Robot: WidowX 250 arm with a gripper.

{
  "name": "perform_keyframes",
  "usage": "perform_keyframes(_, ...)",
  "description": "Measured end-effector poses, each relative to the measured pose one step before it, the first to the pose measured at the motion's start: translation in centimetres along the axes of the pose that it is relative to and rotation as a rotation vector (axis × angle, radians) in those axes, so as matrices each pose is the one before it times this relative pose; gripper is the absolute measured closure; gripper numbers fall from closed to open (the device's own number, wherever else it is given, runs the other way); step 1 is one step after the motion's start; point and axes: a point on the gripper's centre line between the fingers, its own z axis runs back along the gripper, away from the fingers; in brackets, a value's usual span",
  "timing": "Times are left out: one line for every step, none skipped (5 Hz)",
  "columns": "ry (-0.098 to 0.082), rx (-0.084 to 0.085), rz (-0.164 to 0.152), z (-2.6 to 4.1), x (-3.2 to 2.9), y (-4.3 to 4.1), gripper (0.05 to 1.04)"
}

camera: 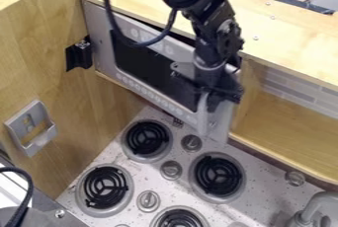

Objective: Open microwave

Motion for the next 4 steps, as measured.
perform_keyframes(0.0291, 0.0398, 0.0053, 0.784, -2.137, 1.344, 0.727)
perform_keyframes(0.0215, 0.0221, 0.0035, 0.33, -1.663, 0.963, 0.727)
perform_keyframes(0.0149, 0.0103, 0.0372, 0.382, -1.476, 1.043, 0.728)
perform_keyframes(-0.0184, -0.011, 0.0502, 0.647, 0.204, 0.091, 0.702)
